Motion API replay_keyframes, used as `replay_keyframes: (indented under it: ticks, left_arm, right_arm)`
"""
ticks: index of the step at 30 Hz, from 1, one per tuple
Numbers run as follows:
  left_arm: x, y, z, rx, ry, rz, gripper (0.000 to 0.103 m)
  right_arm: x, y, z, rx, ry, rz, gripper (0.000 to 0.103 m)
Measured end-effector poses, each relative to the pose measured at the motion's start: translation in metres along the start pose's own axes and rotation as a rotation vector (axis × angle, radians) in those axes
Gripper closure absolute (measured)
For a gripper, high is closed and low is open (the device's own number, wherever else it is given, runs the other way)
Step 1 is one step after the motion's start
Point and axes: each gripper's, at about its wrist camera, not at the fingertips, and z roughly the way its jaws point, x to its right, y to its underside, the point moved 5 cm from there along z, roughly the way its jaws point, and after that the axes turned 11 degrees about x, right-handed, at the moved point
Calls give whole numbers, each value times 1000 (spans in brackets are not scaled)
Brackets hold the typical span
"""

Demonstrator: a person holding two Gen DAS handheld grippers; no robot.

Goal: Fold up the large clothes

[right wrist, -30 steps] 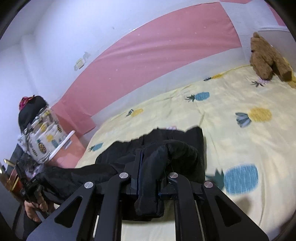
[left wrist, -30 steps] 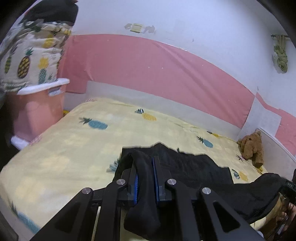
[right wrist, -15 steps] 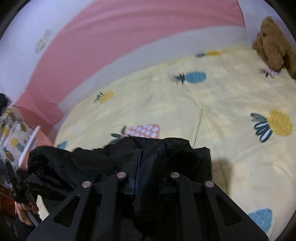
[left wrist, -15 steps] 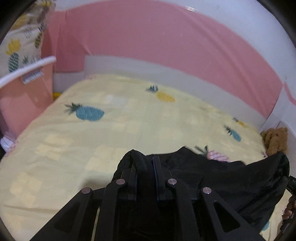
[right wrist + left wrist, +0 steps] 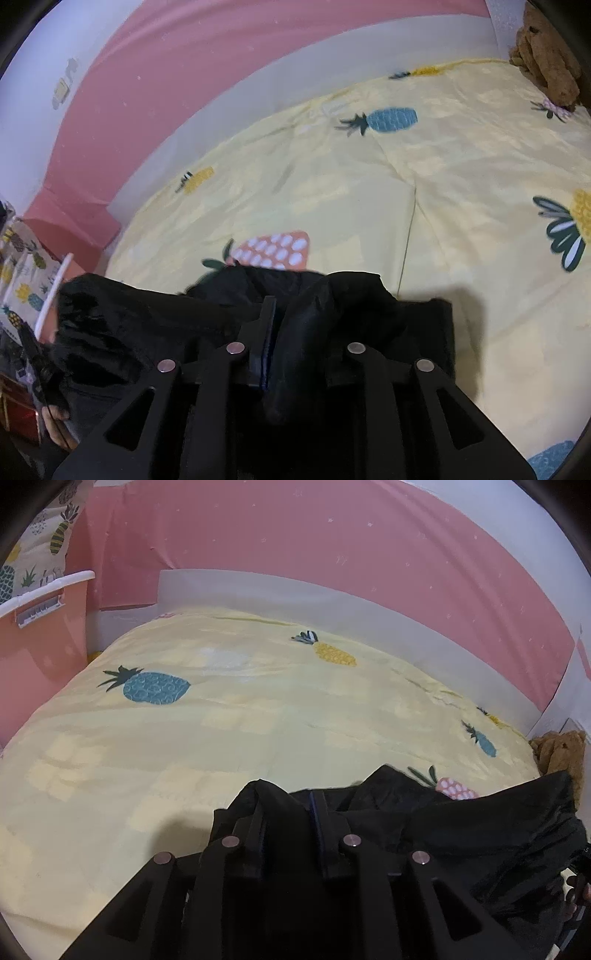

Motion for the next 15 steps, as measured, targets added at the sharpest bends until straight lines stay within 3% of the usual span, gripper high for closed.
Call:
replay_keyframes:
  ticks: [1, 4, 6, 7, 9, 12, 15]
  left_arm:
    - [0, -4, -3, 5, 9, -8, 76]
    - [0, -20, -17, 31, 70, -70, 53]
    - [-3, -30, -28, 74, 69, -92, 20]
    - [-5, -38, -38, 120, 54, -94, 14]
    - [-9, -50, -54, 169, 54, -120, 12]
    - [-3, -53, -73, 172, 77, -127, 12]
    - [24, -37, -82, 134, 149, -62, 12]
  right_arm:
    - [-2, -5, -6, 11, -20, 8, 74]
    - [-9, -19, -25, 45, -91, 41, 47]
    - [-14, -27, -36, 72, -113, 48, 40]
    - [-17, -32, -42, 90, -119, 48, 38]
    - [-20, -39, -54, 134, -96, 25, 29]
    - [-28, -42, -71, 203, -27, -41, 28]
    - [-51, -20, -74, 187, -22, -138, 28]
